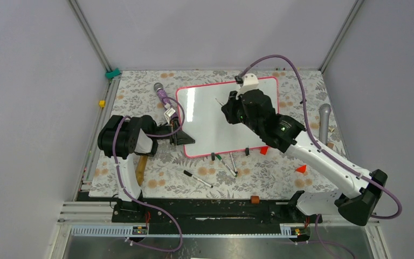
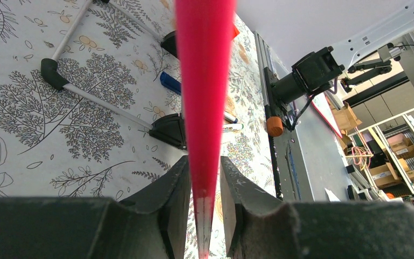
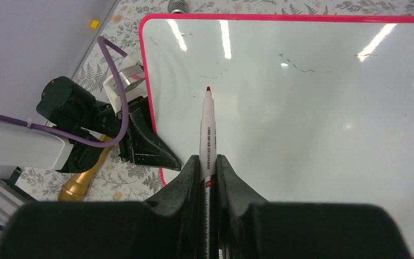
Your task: Write a sentence on the whiteboard
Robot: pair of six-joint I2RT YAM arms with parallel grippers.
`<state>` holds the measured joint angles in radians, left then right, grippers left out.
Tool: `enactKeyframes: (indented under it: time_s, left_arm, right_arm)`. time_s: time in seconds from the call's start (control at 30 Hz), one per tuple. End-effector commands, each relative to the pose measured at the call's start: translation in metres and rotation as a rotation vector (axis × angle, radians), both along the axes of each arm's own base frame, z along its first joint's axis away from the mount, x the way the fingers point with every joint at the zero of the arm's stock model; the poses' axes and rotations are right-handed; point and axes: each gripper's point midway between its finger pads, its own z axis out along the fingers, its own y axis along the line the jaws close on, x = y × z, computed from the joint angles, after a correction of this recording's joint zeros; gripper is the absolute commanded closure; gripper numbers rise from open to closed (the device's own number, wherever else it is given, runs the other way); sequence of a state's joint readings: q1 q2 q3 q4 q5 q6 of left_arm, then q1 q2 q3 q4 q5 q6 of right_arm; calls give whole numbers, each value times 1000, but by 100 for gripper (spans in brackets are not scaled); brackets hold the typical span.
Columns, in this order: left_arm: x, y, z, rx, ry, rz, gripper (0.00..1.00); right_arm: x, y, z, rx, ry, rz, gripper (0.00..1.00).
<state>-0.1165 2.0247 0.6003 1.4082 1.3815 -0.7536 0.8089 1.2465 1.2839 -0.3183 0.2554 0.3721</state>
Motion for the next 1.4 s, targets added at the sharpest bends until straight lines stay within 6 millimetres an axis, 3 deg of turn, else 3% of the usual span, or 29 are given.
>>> enactKeyframes:
  time_s: [0.0,0.27,0.43,0.67,1.07,1.37]
  left_arm:
    - [1,1,8,-7,-86,-12,74]
    - [1,1,8,-7,-89,-16,74]
    - [1,1,8,-7,-86,-10,79]
    - [2,1,6,-6,-86,-3,81]
    - [2,-2,5,-5,-83,16,100]
    - [1,-2,5,-5,-83,13,100]
  right_arm:
    - [7,3,27,-102,-135,-94,100]
    - [5,0,23,-149,-226,-180,100]
    - [-14,19,1,-157,-177,6,100]
    - [-18,10,-16,-207,-160,9,100]
    - [-12,17,-20,-249,-166,25,100]
    - [-2,33,-10,-260,-191,38,100]
